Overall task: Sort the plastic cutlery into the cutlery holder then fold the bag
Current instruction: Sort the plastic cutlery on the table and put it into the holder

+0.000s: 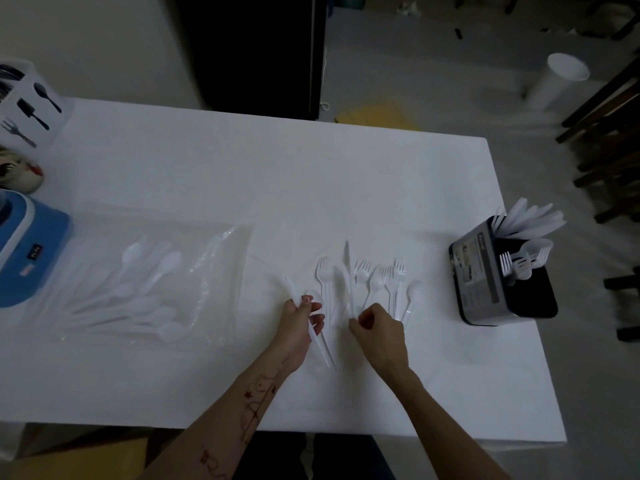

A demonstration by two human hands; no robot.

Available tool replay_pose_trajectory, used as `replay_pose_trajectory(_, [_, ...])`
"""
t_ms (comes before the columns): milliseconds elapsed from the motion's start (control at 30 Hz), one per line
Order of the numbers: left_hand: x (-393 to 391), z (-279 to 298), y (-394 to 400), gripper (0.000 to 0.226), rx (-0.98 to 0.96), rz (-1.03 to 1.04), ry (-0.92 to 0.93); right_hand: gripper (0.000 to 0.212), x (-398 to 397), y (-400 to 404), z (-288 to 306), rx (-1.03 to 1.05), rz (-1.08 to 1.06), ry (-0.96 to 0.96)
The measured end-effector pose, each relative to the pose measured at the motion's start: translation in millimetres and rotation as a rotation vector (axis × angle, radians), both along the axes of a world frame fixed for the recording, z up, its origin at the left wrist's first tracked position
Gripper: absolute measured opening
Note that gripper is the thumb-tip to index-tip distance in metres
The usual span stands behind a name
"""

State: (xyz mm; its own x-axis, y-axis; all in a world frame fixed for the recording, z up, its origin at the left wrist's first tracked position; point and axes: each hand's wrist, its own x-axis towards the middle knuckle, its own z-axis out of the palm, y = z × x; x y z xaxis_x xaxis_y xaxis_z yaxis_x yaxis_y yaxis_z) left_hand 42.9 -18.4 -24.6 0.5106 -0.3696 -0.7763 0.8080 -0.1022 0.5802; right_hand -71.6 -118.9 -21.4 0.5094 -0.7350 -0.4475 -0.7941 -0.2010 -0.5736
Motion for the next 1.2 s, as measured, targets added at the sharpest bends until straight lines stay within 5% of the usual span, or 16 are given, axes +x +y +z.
replay_pose_trajectory(133, [-2.8,2.5,-7.4,0.022,0.013,-0.013,-0.002,0.019,-11.3,-5.2,15.8,0.437,-0.063,-0.183])
replay_pose_trajectory(233, [-4.1,5.2,-11.9,0.037,0.002,-0.053,0.016,0.016,-13.2,-4.9,21.4,0.537,0.013,-0.256])
replay_pose_trajectory(433, [-1.5,9.5,-14.4,0.014,-0.071,-0.011,0.016,0.018,3.3,-3.2,23.0,0.481,0.131,-0.266])
replay_pose_trajectory(567, [7.4,5.4,-12.4,0.016,0.008,0.061,-0.013,0.027,17.1,-15.4,-0.7,0.03,-0.132,-0.194])
replay_pose_trajectory(667, [10.3,3.3,-8.7,0.019,0.012,0.071,-0.007,0.029,24.4,-23.2,-17.8,-0.105,-0.111,0.006])
replay_pose_trajectory(800, [12.6,1.7,-3.8,0.012,0.049,0.061,0.019,0.016,27.2,-27.3,-25.9,-0.101,-0.035,0.035])
replay_pose_trajectory(933, [13.0,5.2,-1.5,0.006,-0.045,0.079,0.066,0.016,15.4,-17.6,-9.5,-0.002,-0.02,-0.209])
replay_pose_trajectory(1100, [11.2,8.0,-7.9,0.028,-0.125,0.008,0.048,0.016,2.2,-2.1,1.8,0.267,0.331,-0.239])
replay_pose_trajectory(1200, [8.8,8.0,-8.6,0.012,-0.047,0.04,-0.018,0.023,1.9,3.1,-0.1,0.256,0.3,-0.242])
